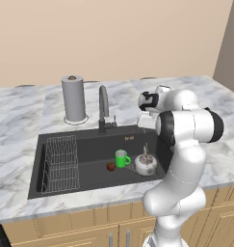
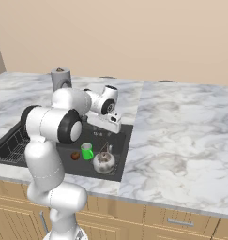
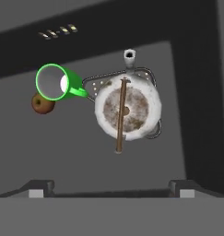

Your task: Pick the kettle and mug and place them in the sink. Then turn on the water.

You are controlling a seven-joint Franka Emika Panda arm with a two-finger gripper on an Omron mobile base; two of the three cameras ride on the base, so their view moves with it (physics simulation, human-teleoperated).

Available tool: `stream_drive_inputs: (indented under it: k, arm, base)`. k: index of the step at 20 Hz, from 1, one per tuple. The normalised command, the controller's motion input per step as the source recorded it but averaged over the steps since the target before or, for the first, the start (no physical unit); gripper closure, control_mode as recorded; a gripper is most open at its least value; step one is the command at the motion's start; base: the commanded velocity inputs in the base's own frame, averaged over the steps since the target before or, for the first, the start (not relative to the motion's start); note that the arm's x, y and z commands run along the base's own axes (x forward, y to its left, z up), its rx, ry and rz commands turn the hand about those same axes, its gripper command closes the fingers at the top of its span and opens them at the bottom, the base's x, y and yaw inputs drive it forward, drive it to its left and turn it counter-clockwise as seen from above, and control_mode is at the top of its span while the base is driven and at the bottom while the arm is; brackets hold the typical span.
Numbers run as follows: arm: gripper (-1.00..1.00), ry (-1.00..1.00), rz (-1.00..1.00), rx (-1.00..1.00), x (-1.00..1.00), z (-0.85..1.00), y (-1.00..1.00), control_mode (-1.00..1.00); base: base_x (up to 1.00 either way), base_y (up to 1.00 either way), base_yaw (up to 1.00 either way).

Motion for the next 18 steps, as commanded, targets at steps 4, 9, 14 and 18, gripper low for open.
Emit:
stream_drive_inputs:
  k: [4, 9, 14, 18]
  arm:
    - [-1.0, -0.01, 0.05, 0.12, 0.31, 0.17, 0.13, -1.0]
    - [-1.0, -0.08, 0.07, 0.11, 0.3, 0.06, 0.32, -1.0]
    - [-1.0, -0.16, 0.08, 0.12, 0.16, 0.01, 0.35, -1.0]
    - [-1.0, -0.22, 0.07, 0.12, 0.01, 0.01, 0.3, -1.0]
  base:
    - [0.0, 0.0, 0.0]
    - [0.0, 0.0, 0.0]
    - [0.0, 0.0, 0.0]
    - [0.0, 0.0, 0.0]
